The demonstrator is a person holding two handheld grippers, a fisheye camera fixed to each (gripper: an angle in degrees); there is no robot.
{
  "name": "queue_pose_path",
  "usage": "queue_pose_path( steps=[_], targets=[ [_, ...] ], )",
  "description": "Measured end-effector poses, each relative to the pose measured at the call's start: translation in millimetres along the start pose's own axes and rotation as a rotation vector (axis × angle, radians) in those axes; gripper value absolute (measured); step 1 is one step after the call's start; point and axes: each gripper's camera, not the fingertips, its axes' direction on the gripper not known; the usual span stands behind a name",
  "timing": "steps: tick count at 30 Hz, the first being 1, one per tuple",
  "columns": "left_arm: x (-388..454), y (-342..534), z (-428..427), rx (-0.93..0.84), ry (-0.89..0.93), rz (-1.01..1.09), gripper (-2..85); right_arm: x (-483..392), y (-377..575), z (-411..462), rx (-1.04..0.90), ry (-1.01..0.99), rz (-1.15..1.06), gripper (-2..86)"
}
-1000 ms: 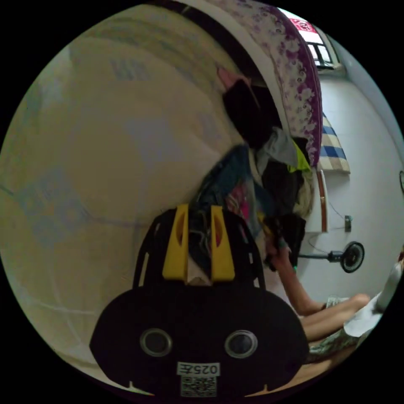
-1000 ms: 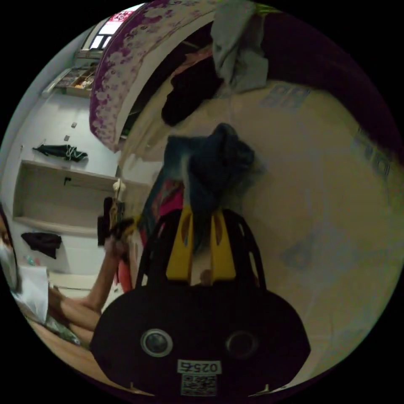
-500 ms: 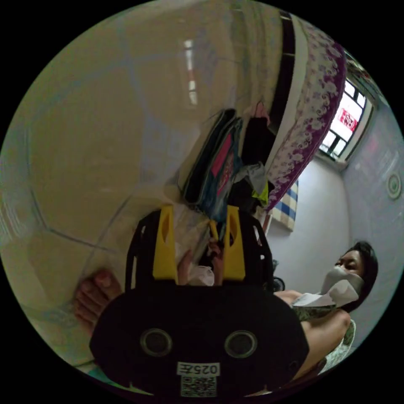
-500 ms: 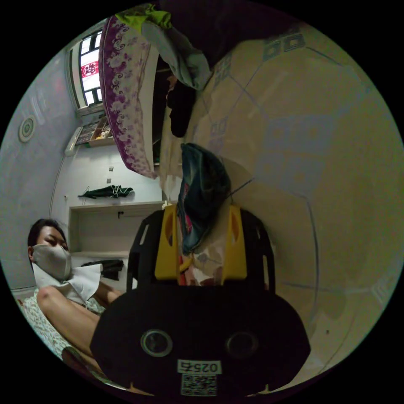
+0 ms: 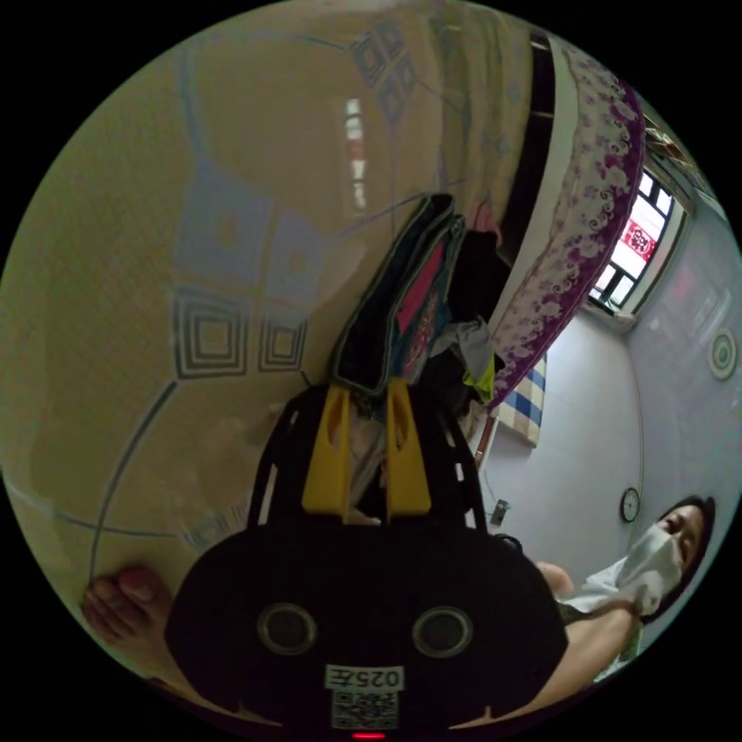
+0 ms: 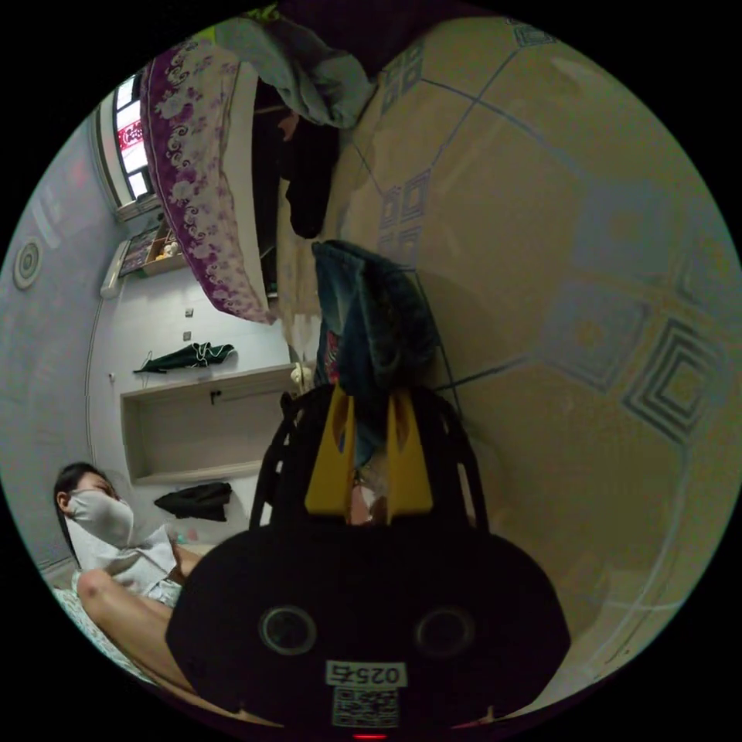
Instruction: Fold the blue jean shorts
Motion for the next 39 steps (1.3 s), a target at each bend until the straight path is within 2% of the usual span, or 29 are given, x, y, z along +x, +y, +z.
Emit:
queue_pose_path(
  steps=[3,6,9,11,13,15,18,22,24,26,29,31,34,36,39],
  targets=[
    [-12.0,1.4,-7.7,0.038,-0.04,0.033,1.9,-5.0,7.6,44.8,-0.025,-0.067,-0.056,4.0],
    [-17.3,10.5,-28.9,0.091,-0.019,0.109,1.4,-53.5,22.8,96.7,-0.06,-0.096,-0.205,3.1],
    [-20.8,31.2,-70.4,0.125,0.146,0.124,1.1,-117.4,46.3,156.8,-0.133,-0.157,-0.362,2.9],
    [-21.3,54.7,-114.8,0.133,0.33,0.143,1.1,-169.2,73.2,210.5,-0.225,-0.207,-0.496,3.0],
    [-24.0,74.3,-151.9,0.165,0.43,0.171,1.2,-200.9,96.1,258.3,-0.324,-0.231,-0.569,3.2],
    [-29.5,94.8,-186.8,0.221,0.446,0.21,1.2,-221.7,119.6,317.8,-0.435,-0.239,-0.596,3.2],
    [-59.4,124.0,-234.9,0.355,0.374,0.212,1.1,-234.9,153.0,444.9,-0.633,-0.193,-0.581,3.2],
    [-140.3,150.1,-309.7,0.586,0.482,0.043,0.9,-243.3,218.3,674.3,-0.876,-0.069,-0.6,2.9],
    [-157.5,167.6,-361.6,0.724,0.468,0.049,0.8,-257.5,266.6,772.9,-0.976,-0.05,-0.687,2.6],
    [-156.8,204.1,-441.3,0.935,0.43,0.15,0.8,-283.4,335.5,889.3,-1.09,-0.128,-0.772,2.4],
    [-131.4,266.3,-516.6,1.188,0.285,0.303,0.8,-308.2,415.7,995.5,-1.113,-0.296,-0.841,2.4],
    [-126.1,296.1,-542.0,1.29,0.221,0.33,0.8,-303.9,454.9,1050.4,-1.128,-0.336,-0.842,2.5],
    [-151.4,316.2,-563.3,1.352,0.157,0.301,0.9,-260.5,503.7,1141.4,-1.116,-0.287,-0.828,2.7],
    [-189.6,313.0,-562.3,1.366,0.154,0.194,0.8,-215.8,524.6,1193.3,-1.11,-0.237,-0.788,2.9],
    [-272.6,286.5,-540.7,1.312,0.118,-0.044,0.7,-118.5,549.9,1267.5,-1.029,0.019,-0.768,3.1]
  ],
)
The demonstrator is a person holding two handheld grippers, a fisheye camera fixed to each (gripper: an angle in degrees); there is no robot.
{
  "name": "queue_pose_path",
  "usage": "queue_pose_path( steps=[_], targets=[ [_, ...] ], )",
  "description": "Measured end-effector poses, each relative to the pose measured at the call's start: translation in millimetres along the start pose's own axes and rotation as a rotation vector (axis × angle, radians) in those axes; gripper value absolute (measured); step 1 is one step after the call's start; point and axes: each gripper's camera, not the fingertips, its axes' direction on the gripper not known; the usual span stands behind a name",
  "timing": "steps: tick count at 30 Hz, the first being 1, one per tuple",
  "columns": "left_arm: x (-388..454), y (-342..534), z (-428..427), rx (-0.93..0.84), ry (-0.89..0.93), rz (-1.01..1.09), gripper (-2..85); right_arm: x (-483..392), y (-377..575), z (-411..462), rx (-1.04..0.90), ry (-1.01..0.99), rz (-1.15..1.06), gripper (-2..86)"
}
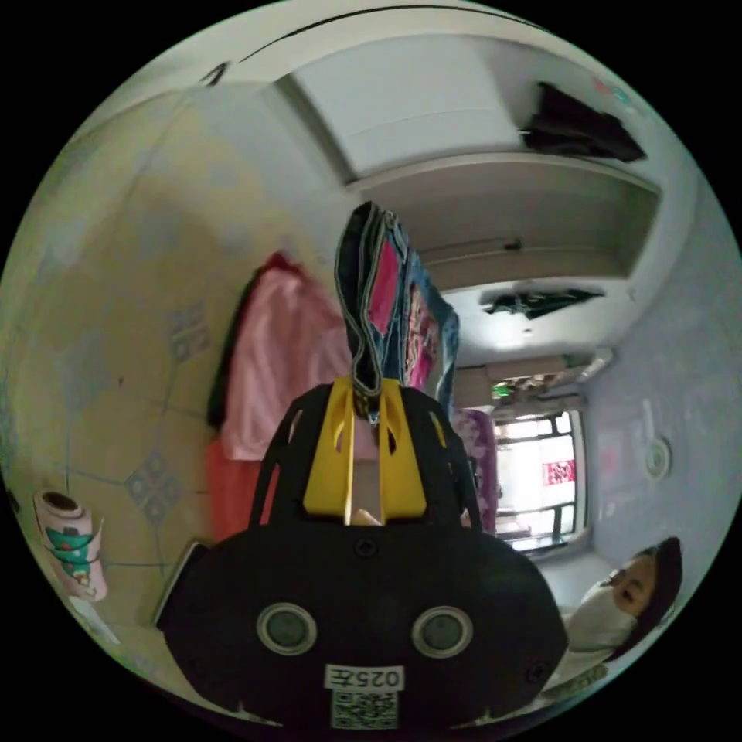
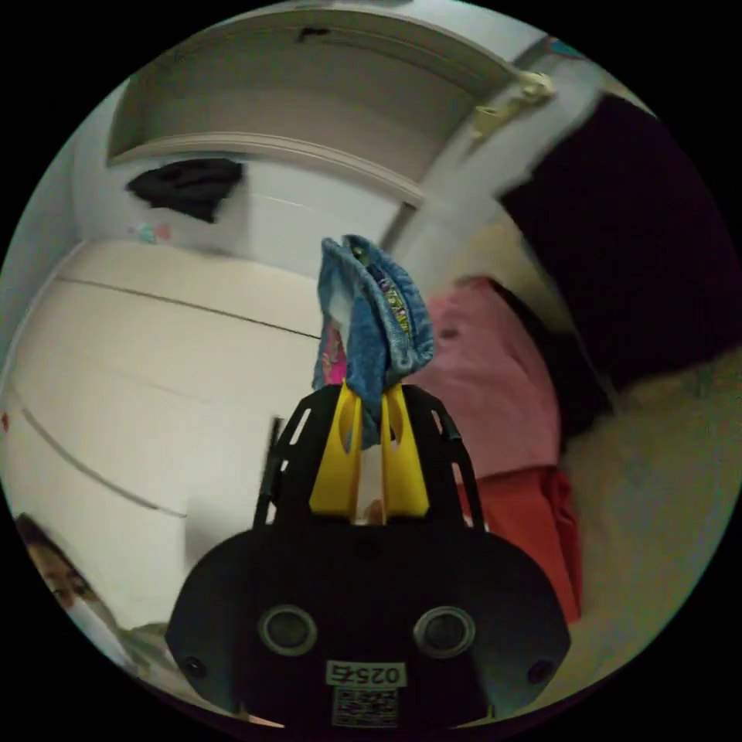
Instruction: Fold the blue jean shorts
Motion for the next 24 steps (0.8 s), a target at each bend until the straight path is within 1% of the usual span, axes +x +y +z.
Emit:
queue_pose_path(
  steps=[1,2,4,5,7,9,11,12,15,17,19,21,22,23,24],
  targets=[
    [-37.0,5.4,15.4,-0.047,-0.059,-0.072,0.7,34.3,3.9,35.3,-0.047,0.105,0.077,3.1],
    [-69.4,13.8,26.3,-0.068,-0.076,-0.149,0.7,63.6,6.0,62.4,-0.077,0.149,0.143,3.1],
    [-95.9,25.9,27.2,-0.047,-0.084,-0.188,0.7,88.2,5.9,85.9,-0.038,0.083,0.193,3.1],
    [-100.9,32.2,20.9,-0.02,-0.022,-0.201,0.7,93.7,0.8,99.1,-0.034,0.058,0.212,3.1],
    [-91.7,33.8,10.9,-0.02,-0.019,-0.152,0.6,87.7,-15.0,117.9,-0.058,0.071,0.191,3.2],
    [-69.5,32.3,2.3,-0.027,-0.03,-0.077,0.7,65.9,-34.0,134.3,-0.073,0.103,0.093,3.4],
    [-38.2,37.1,-7.3,-0.032,-0.041,-0.015,0.7,28.9,-49.8,148.7,-0.053,0.144,-0.08,3.7],
    [-32.0,40.2,-9.4,-0.032,-0.048,-0.002,0.8,22.7,-51.9,152.0,-0.048,0.159,-0.108,3.8],
    [-22.2,58.3,-10.0,-0.053,-0.179,0.052,0.8,25.9,-57.1,178.8,-0.047,0.248,-0.09,4.3],
    [-45.6,66.2,7.8,-0.097,-0.299,0.007,0.9,56.3,-59.5,214.6,-0.127,0.345,-0.01,4.9],
    [-58.4,70.4,16.0,-0.105,-0.305,-0.009,1.2,66.1,-58.4,225.0,-0.1,0.293,-0.017,5.2],
    [-46.8,78.0,9.3,-0.091,-0.309,0.052,1.9,57.3,-53.2,223.5,-0.048,0.248,-0.086,6.1],
    [-36.3,86.4,-2.1,-0.072,-0.314,0.088,2.9,47.1,-47.8,218.5,-0.024,0.306,-0.117,8.5],
    [-30.7,94.7,-17.6,-0.055,-0.304,0.072,4.1,38.3,-40.2,208.3,0.024,0.367,-0.11,10.2],
    [-28.9,98.3,-27.1,-0.043,-0.31,0.056,3.8,34.0,-36.0,201.1,0.058,0.383,-0.101,10.7]
  ],
)
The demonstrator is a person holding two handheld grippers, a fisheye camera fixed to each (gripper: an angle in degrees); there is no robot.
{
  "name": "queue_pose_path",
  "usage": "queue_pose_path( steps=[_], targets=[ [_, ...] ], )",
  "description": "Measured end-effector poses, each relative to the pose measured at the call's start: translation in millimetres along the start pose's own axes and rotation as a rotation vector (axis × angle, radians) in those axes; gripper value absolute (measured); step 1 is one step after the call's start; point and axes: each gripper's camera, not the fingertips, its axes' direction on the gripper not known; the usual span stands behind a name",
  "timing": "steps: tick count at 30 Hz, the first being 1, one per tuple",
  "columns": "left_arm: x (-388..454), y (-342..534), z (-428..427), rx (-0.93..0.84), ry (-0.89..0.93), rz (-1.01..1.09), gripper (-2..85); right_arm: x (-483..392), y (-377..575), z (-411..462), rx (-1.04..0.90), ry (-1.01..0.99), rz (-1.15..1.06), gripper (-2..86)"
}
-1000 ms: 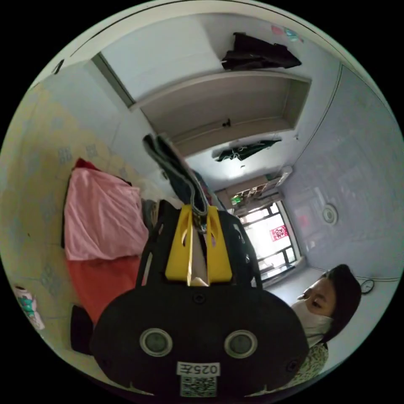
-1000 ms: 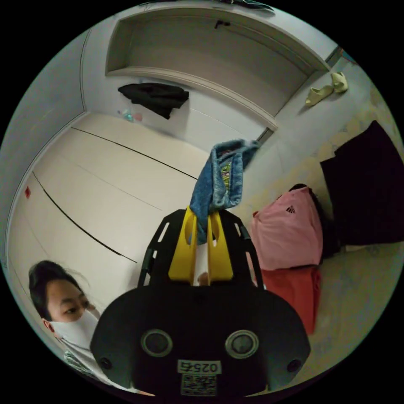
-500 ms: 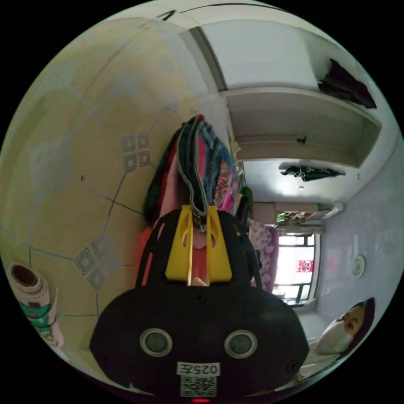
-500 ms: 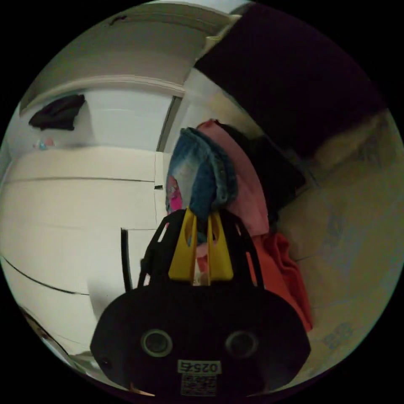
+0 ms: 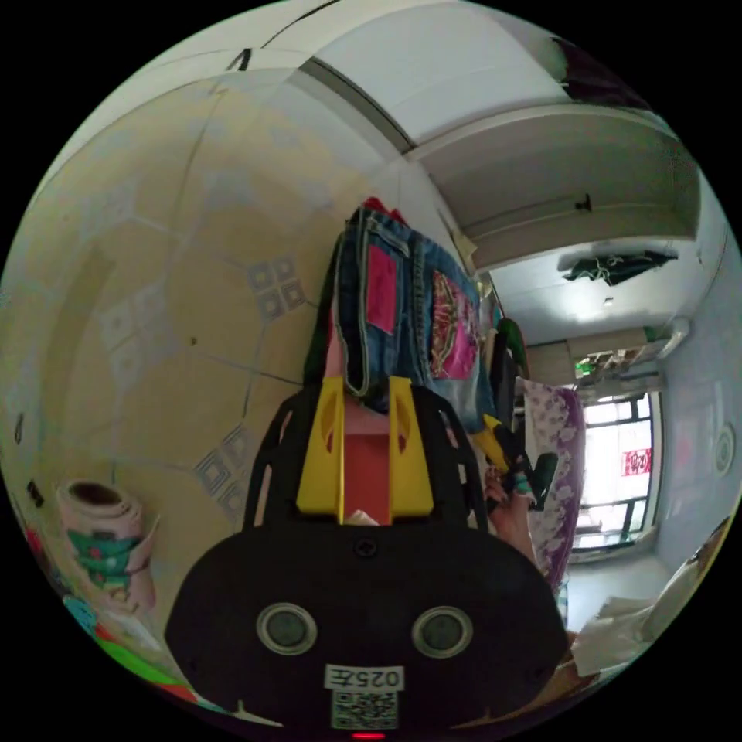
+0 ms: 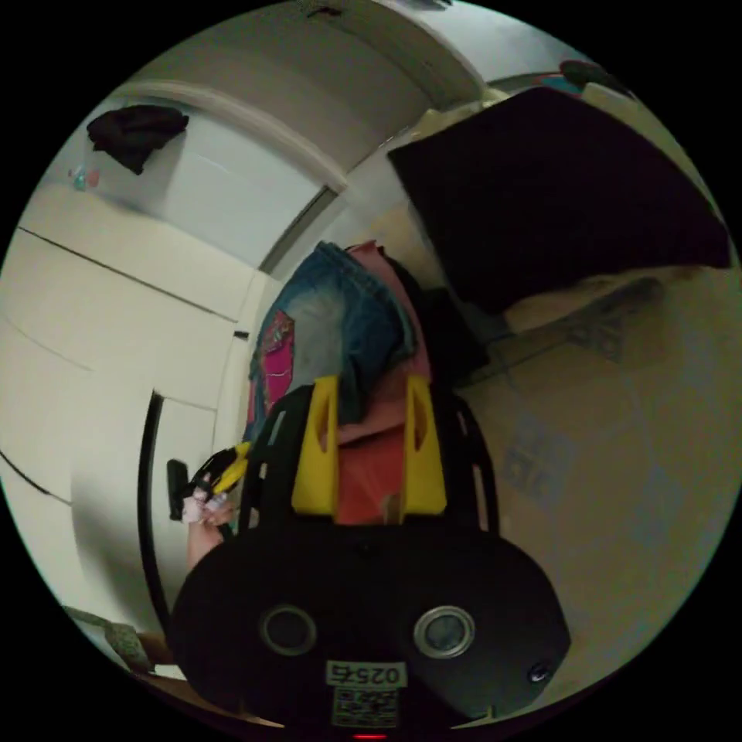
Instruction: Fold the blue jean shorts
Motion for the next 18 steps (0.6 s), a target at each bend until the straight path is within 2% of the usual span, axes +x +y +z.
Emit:
queue_pose_path(
  steps=[3,4,6,8,10,11,12,13,14,18],
  targets=[
    [1.2,20.2,-64.8,0.252,0.047,-0.054,2.0,-31.8,13.5,-54.6,0.239,-0.012,-0.138,7.6],
    [16.3,18.7,-83.5,0.354,0.067,-0.007,1.1,-56.3,12.2,-69.2,0.304,0.047,-0.226,4.9],
    [59.2,-1.6,-85.6,0.385,0.074,0.15,-0.1,-90.6,1.1,-72.6,0.322,0.117,-0.309,0.9],
    [131.6,-46.9,-39.7,0.211,0.1,0.401,-0.7,-118.8,-17.3,-45.1,0.206,0.165,-0.371,-0.3],
    [183.0,-72.1,17.0,0.026,0.1,0.566,-0.8,-122.8,-23.5,-12.4,0.071,0.25,-0.328,-0.6],
    [216.8,-80.0,62.4,-0.126,0.001,0.698,-0.8,-122.0,-20.8,7.5,0.01,0.303,-0.333,-0.8],
    [230.4,-81.2,84.9,-0.175,-0.105,0.748,-0.8,-121.4,-18.5,16.3,-0.011,0.337,-0.351,-0.8],
    [249.7,-80.1,127.3,-0.238,-0.311,0.84,-0.9,-122.0,-13.1,24.0,0.003,0.378,-0.406,-0.9],
    [262.0,-76.6,157.5,-0.297,-0.406,0.916,-0.9,-126.8,-12.2,16.4,0.065,0.414,-0.429,-0.9],
    [293.2,-66.5,177.0,-0.271,-0.506,0.954,-0.9,-147.1,-39.9,-10.7,-0.029,0.444,-0.434,-1.0]
  ],
)
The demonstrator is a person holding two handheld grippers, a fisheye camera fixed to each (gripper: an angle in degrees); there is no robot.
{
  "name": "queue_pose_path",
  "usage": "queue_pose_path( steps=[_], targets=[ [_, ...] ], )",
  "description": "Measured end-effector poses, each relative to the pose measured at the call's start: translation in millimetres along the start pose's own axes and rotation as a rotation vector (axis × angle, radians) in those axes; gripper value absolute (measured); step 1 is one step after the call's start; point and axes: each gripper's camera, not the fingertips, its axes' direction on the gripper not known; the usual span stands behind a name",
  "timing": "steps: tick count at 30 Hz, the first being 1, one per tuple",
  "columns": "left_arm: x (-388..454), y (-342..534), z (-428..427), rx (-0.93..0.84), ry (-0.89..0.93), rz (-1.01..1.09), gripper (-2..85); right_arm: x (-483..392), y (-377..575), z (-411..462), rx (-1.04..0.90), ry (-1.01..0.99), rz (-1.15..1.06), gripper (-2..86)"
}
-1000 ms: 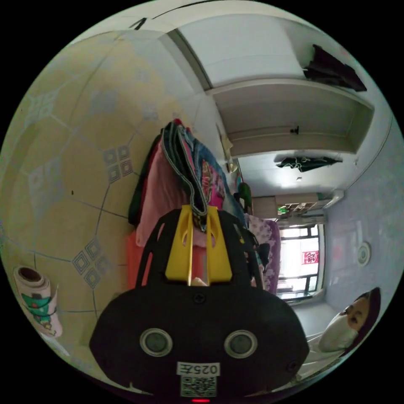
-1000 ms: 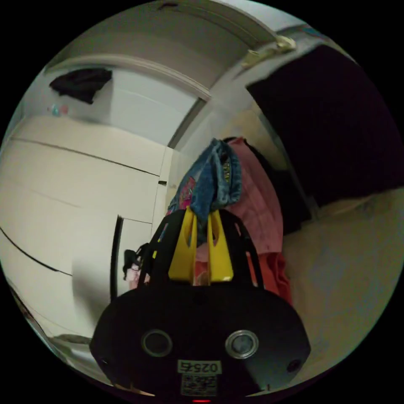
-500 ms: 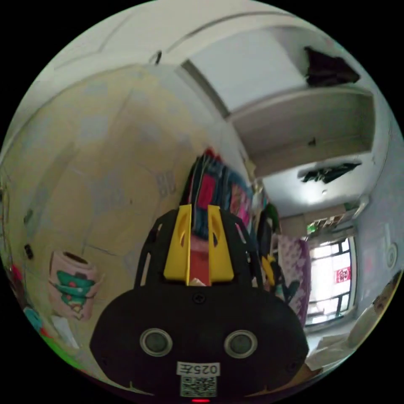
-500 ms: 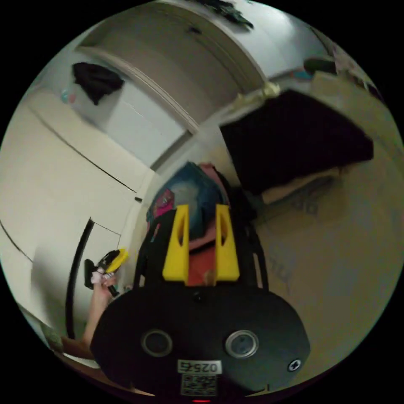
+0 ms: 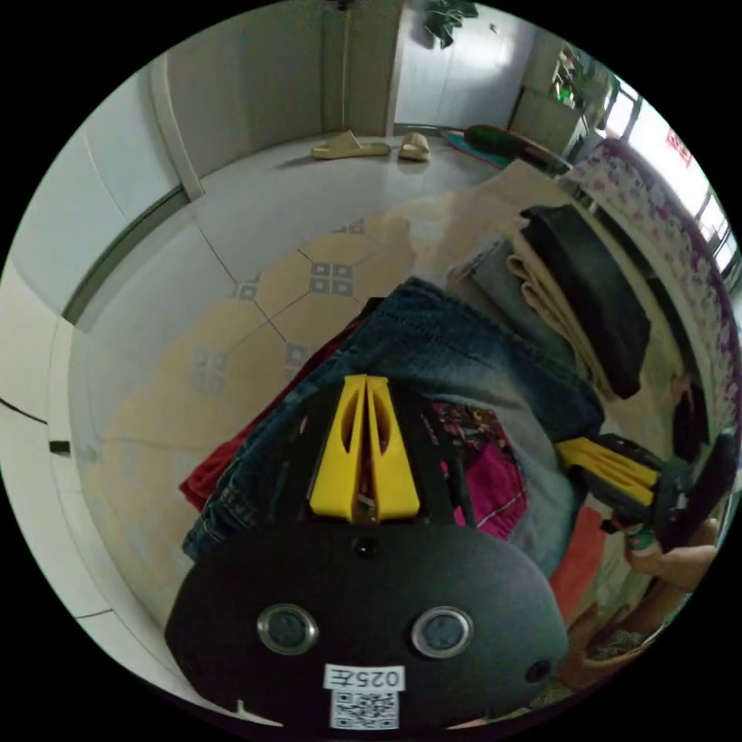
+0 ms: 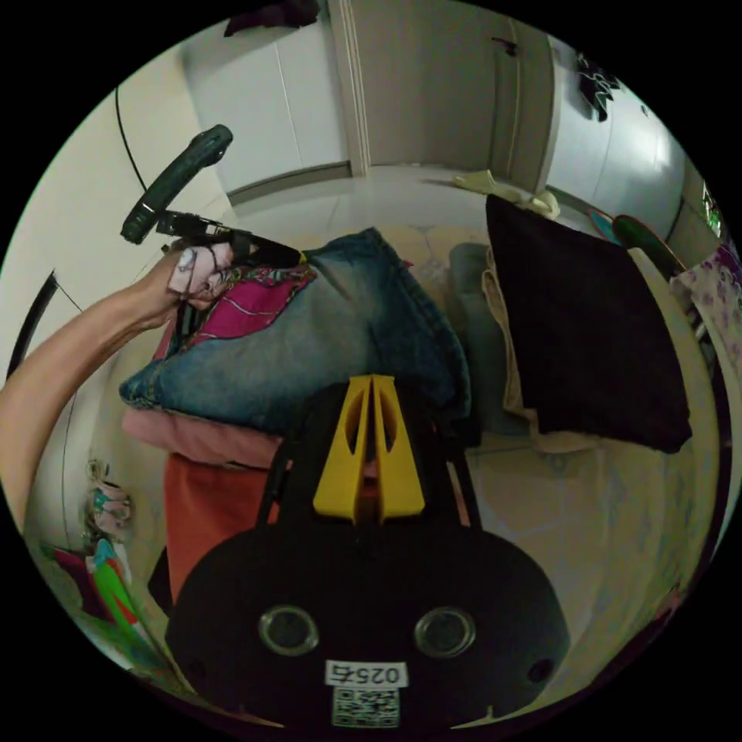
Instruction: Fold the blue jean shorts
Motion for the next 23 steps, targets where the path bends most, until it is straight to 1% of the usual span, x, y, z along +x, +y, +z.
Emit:
queue_pose_path(
  steps=[2,4,6,8,9,10,11,12,14,15,16,17,18,19,20,21,22,23],
  targets=[
    [19.0,-4.1,-10.4,-0.017,-0.036,0.022,-0.9,15.7,-13.6,-26.8,-0.094,-0.055,-0.017,-1.0],
    [34.2,-5.1,-19.8,-0.019,-0.067,0.032,-0.9,32.8,-15.1,-56.9,-0.11,-0.12,-0.039,-1.0],
    [54.1,-8.5,-30.3,-0.031,-0.133,0.056,-0.9,55.7,-8.5,-101.7,-0.072,-0.183,-0.057,-0.9],
    [85.8,-11.5,-55.5,-0.032,-0.26,0.167,-0.9,97.3,14.7,-193.3,0.056,-0.194,-0.064,-0.9],
    [92.3,-11.0,-65.7,-0.01,-0.298,0.154,-0.9,108.0,23.9,-221.8,0.1,-0.189,-0.092,-0.9],
    [108.4,-4.3,-95.6,0.124,-0.39,0.089,-0.9,128.3,45.7,-281.0,0.163,-0.138,-0.167,-0.9],
    [134.7,13.9,-138.3,0.364,-0.493,0.028,-0.9,148.1,72.0,-342.8,0.219,-0.054,-0.247,-0.9],
    [151.4,25.9,-161.1,0.492,-0.531,0.015,-0.8,158.3,87.6,-376.6,0.26,-0.005,-0.286,-0.9],
    [230.5,78.0,-246.9,0.945,-0.569,0.049,-0.8,196.7,160.1,-524.9,0.471,0.23,-0.359,-0.9],
    [250.7,90.1,-264.9,1.035,-0.555,0.066,-0.8,204.9,180.9,-564.0,0.541,0.289,-0.35,-0.9],
    [287.1,110.7,-296.7,1.189,-0.488,0.074,-0.8,219.1,225.5,-641.6,0.689,0.387,-0.297,-0.8],
    [320.3,121.3,-323.1,1.24,-0.397,0.122,-0.7,228.5,272.2,-712.0,0.805,0.474,-0.263,-0.7],
    [333.6,123.5,-334.5,1.246,-0.325,0.114,-0.6,231.9,296.0,-743.2,0.85,0.525,-0.251,-0.6],
    [355.6,124.2,-352.8,1.242,-0.152,0.09,-0.4,239.1,344.2,-797.6,0.928,0.641,-0.196,-0.4],
    [375.5,122.1,-363.5,1.253,0.021,0.091,0.2,249.1,390.1,-840.4,0.987,0.756,-0.083,0.1],
    [385.9,119.8,-366.3,1.267,0.112,0.103,0.5,256.3,413.1,-858.3,1.012,0.811,-0.008,0.7],
    [409.0,112.2,-367.2,1.309,0.267,0.148,2.2,273.0,454.9,-886.2,1.01,0.925,0.109,2.0],
    [434.2,102.4,-365.1,1.336,0.413,0.17,3.4,291.7,491.8,-909.8,0.958,0.985,0.226,6.1]
  ],
)
